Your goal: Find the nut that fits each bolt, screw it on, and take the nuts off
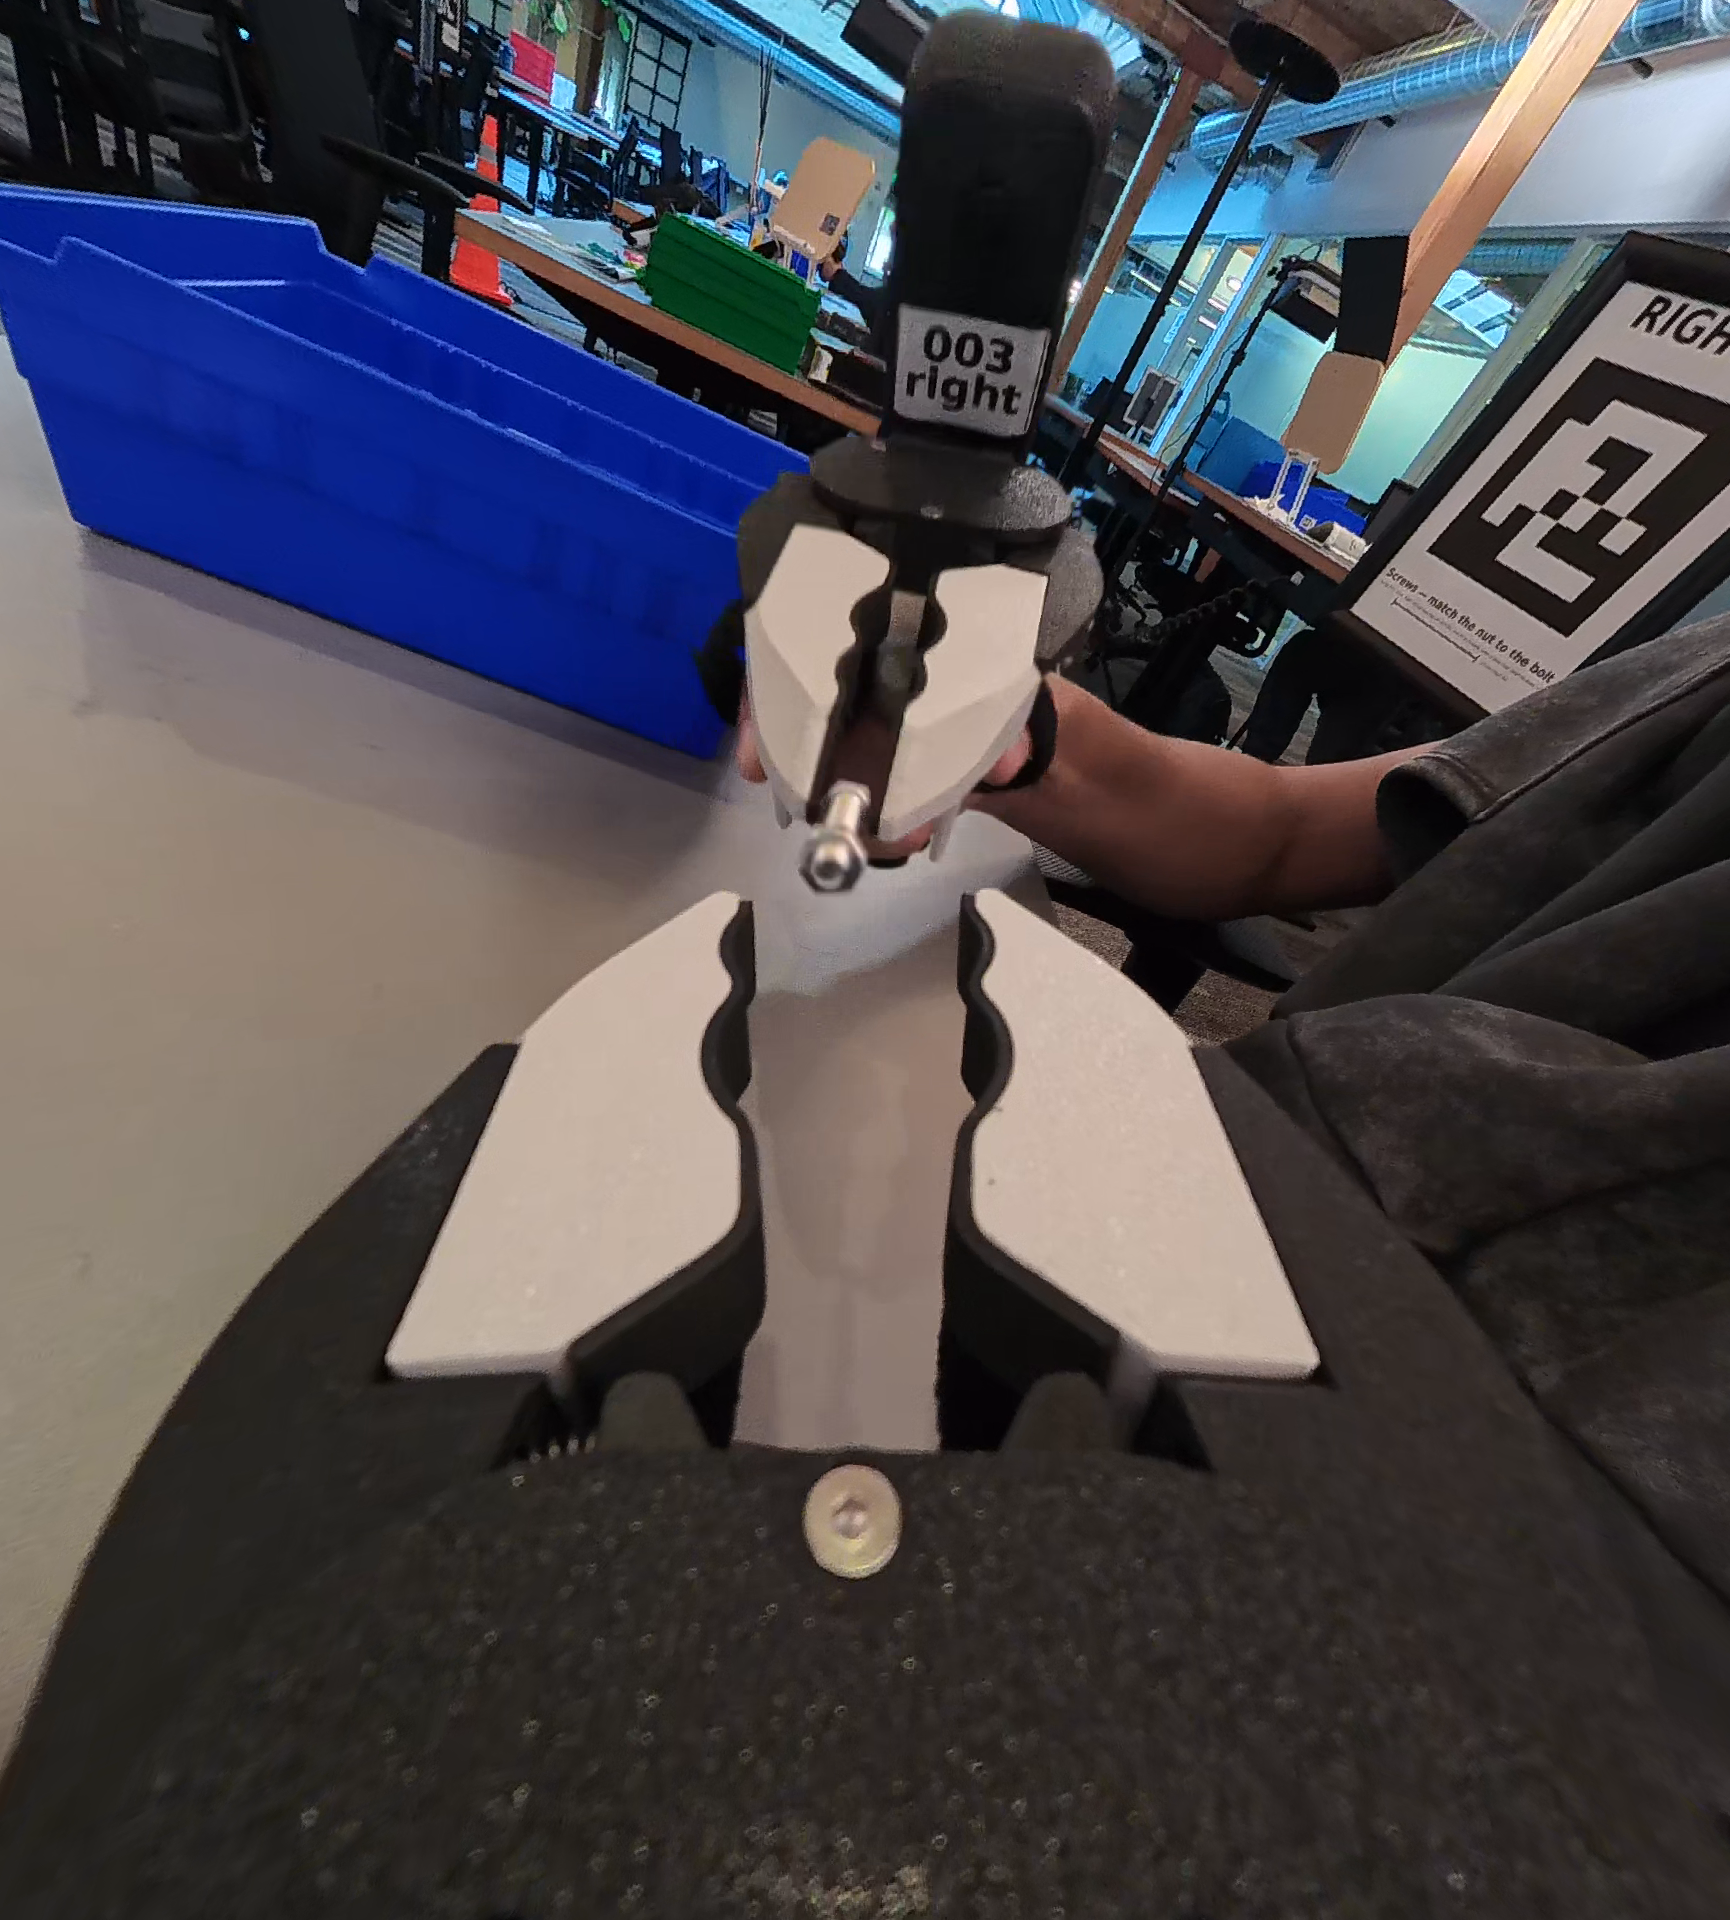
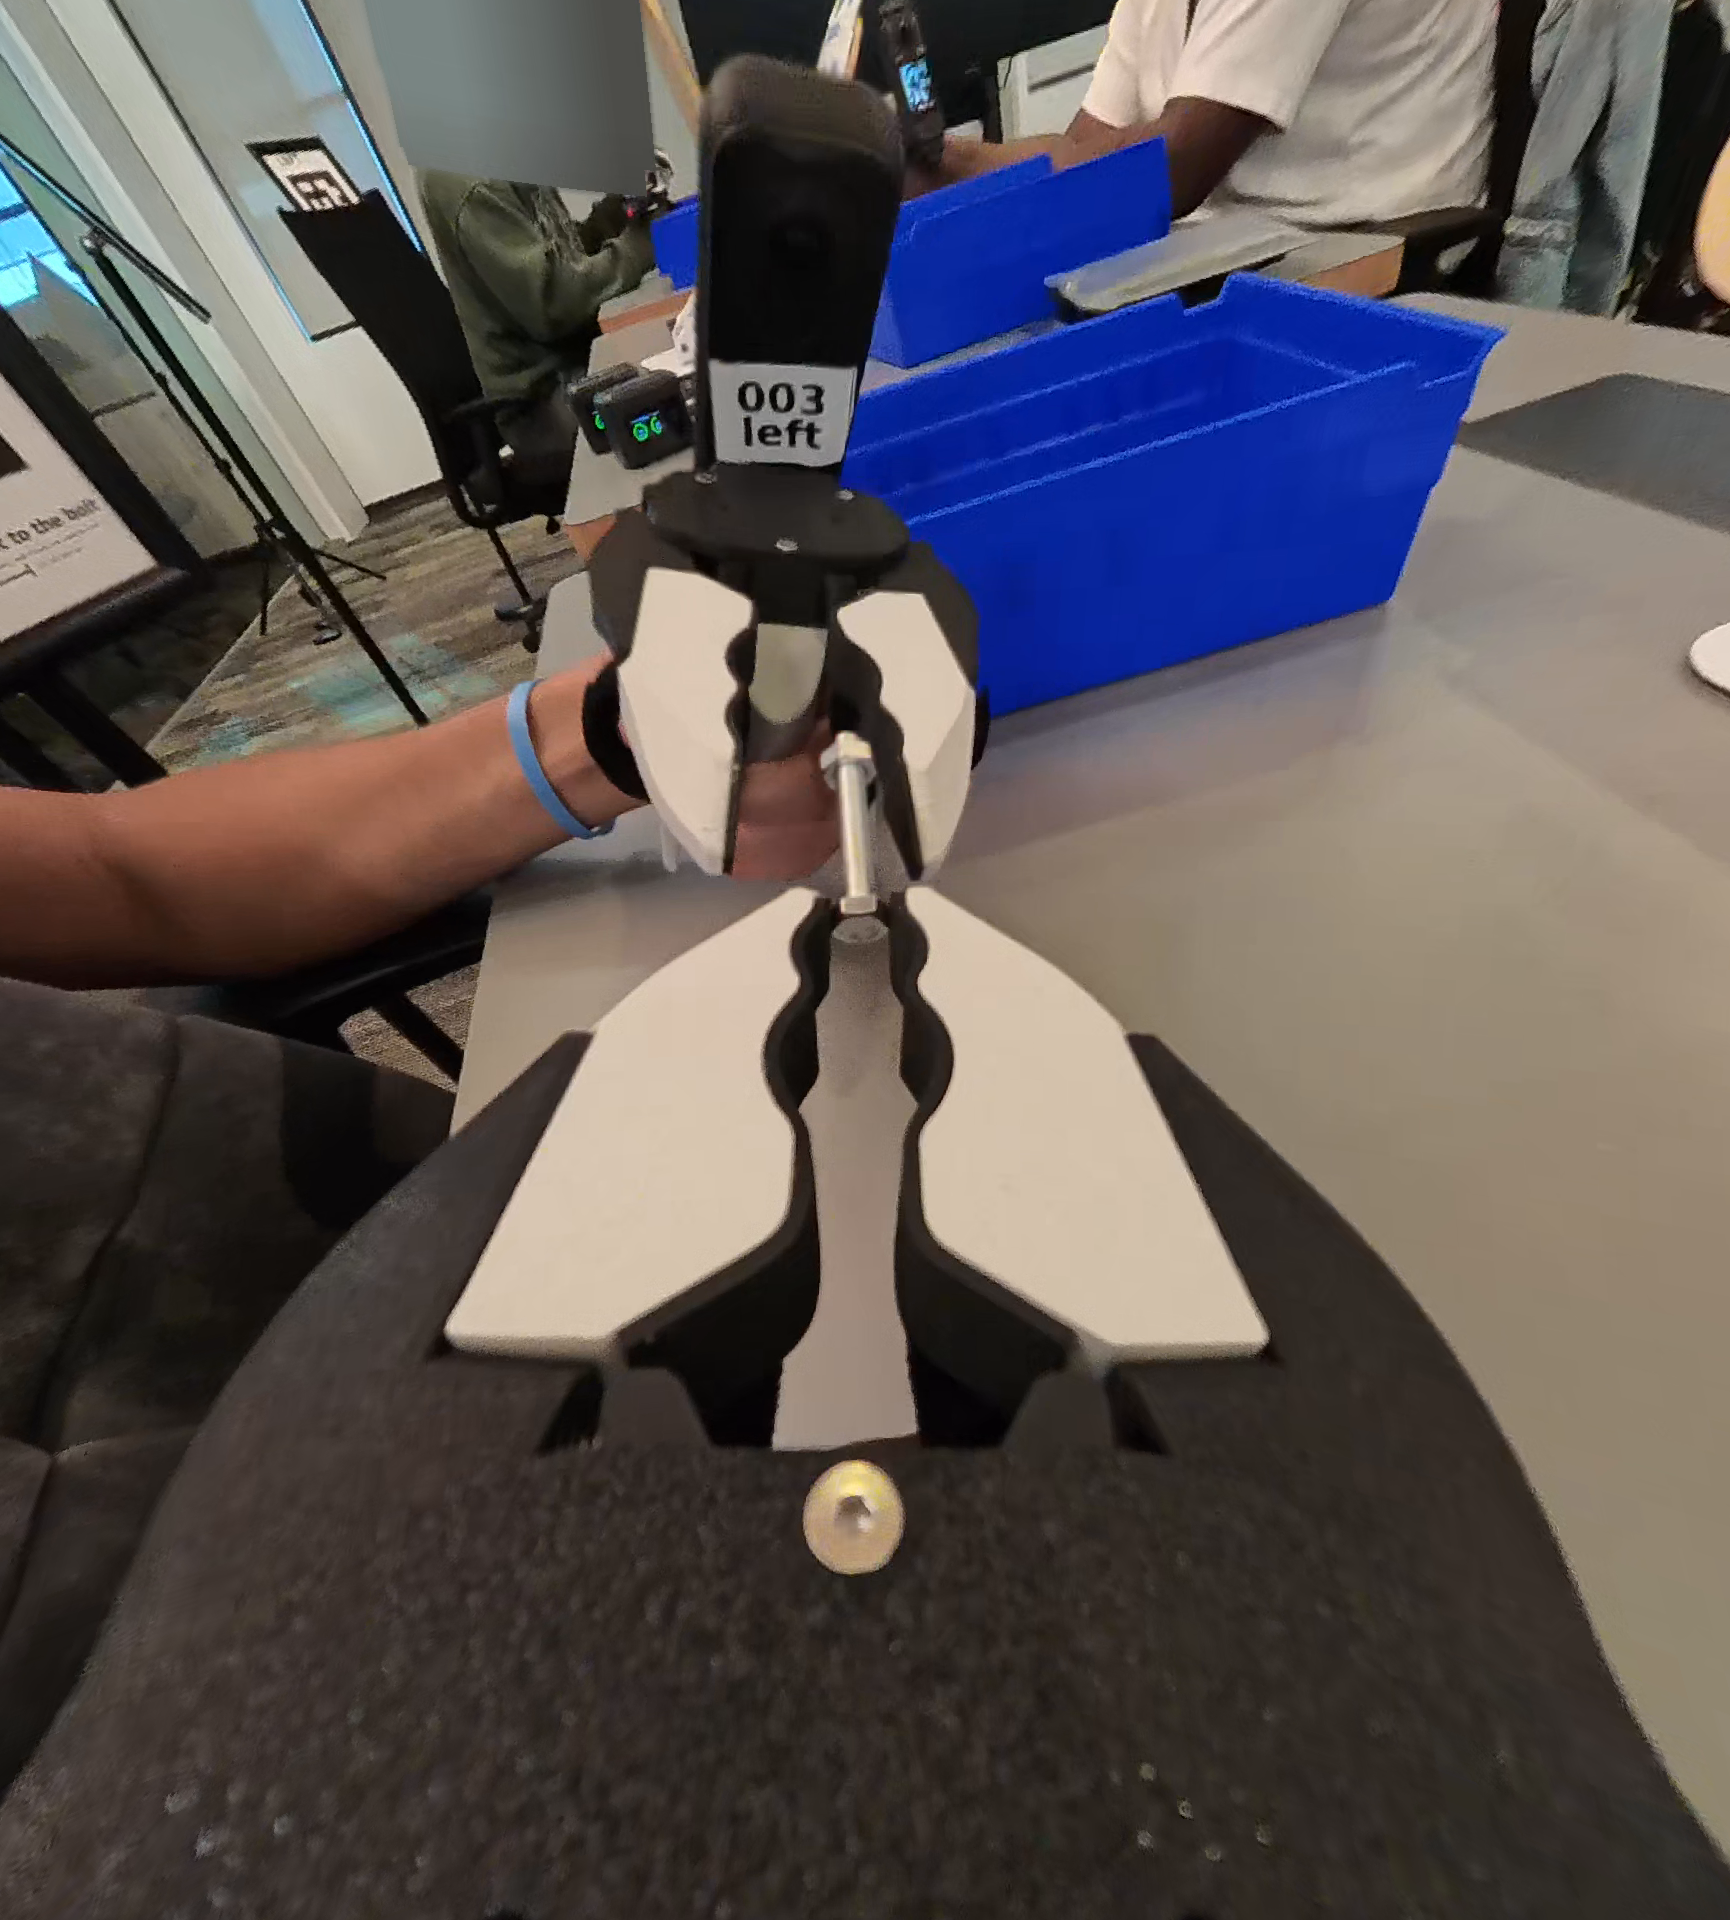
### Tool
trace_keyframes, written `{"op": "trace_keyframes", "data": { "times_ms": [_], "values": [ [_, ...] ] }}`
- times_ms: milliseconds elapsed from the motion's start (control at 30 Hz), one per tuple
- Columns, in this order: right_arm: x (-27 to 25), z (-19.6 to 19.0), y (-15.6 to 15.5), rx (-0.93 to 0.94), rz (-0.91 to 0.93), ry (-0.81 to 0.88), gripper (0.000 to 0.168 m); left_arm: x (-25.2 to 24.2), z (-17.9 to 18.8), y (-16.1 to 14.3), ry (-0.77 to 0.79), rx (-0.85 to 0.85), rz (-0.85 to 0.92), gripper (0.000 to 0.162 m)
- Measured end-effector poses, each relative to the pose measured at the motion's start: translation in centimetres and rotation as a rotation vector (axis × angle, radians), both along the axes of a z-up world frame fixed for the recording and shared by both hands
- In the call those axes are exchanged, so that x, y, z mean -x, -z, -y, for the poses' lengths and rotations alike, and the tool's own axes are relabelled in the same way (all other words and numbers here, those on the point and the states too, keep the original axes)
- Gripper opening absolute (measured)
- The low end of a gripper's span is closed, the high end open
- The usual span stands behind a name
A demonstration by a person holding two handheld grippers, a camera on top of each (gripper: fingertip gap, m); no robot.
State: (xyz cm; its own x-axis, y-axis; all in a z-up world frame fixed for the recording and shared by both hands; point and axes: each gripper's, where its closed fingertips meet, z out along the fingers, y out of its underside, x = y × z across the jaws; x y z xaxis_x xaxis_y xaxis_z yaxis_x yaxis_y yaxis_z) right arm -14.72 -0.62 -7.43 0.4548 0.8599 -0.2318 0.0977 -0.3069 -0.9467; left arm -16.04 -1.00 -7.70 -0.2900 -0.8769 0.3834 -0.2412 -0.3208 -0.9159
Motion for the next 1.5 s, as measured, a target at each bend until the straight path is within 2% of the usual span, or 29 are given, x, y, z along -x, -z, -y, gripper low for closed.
{"op": "trace_keyframes", "data": {
  "times_ms": [200, 400, 567, 633, 733, 800, 933, 1000, 1200, 1367, 1500],
  "values": [
    [0.8, 0.3, 3.7, 0.074, 0.078, -0.029, 0.011, -0.1, 0.1, 0.0, 0.004, -0.003, -0.001, 0.037],
    [0.0, -0.3, 0.5, 0.022, 0.014, 0.01, 0.011, 0.0, 0.1, 0.1, 0.005, -0.004, -0.004, 0.037],
    [1.0, 0.1, 4.1, 0.08, 0.101, -0.016, 0.011, 0.0, 0.1, -0.2, 0.004, -0.004, 0.004, 0.037],
    [1.1, 0.4, 3.4, 0.069, 0.08, -0.028, 0.011, 0.0, 0.0, -0.1, -0.004, -0.008, 0.001, 0.037],
    [0.3, 0.2, 0.2, 0.02, 0.008, -0.007, 0.011, 0.0, 0.0, 0.0, 0.0, -0.002, -0.001, 0.037],
    [-0.2, -0.2, -0.2, 0.009, 0.004, 0.014, 0.011, 0.0, 0.1, -0.1, 0.002, -0.004, 0.0, 0.037],
    [0.7, -0.1, 3.6, 0.088, 0.075, -0.012, 0.011, -0.1, 0.3, -0.3, 0.012, 0.004, 0.01, 0.039],
    [1.2, 0.3, 4.1, 0.092, 0.091, -0.027, 0.011, -0.1, 0.3, -0.4, 0.008, 0.011, 0.024, 0.038],
    [0.6, 0.5, 2.3, 0.051, 0.088, -0.017, 0.011, -0.1, -1.6, -0.8, -0.087, 0.036, 0.077, 0.038],
    [-0.4, 0.4, 1.9, 0.053, 0.108, 0.015, 0.011, -0.5, -3.6, -0.3, -0.246, -0.003, 0.092, 0.038],
    [-5.3, 0.2, -3.9, -0.036, 0.11, 0.151, 0.011, -0.4, -5.9, 0.5, -0.441, -0.079, 0.078, 0.039]
  ]
}}
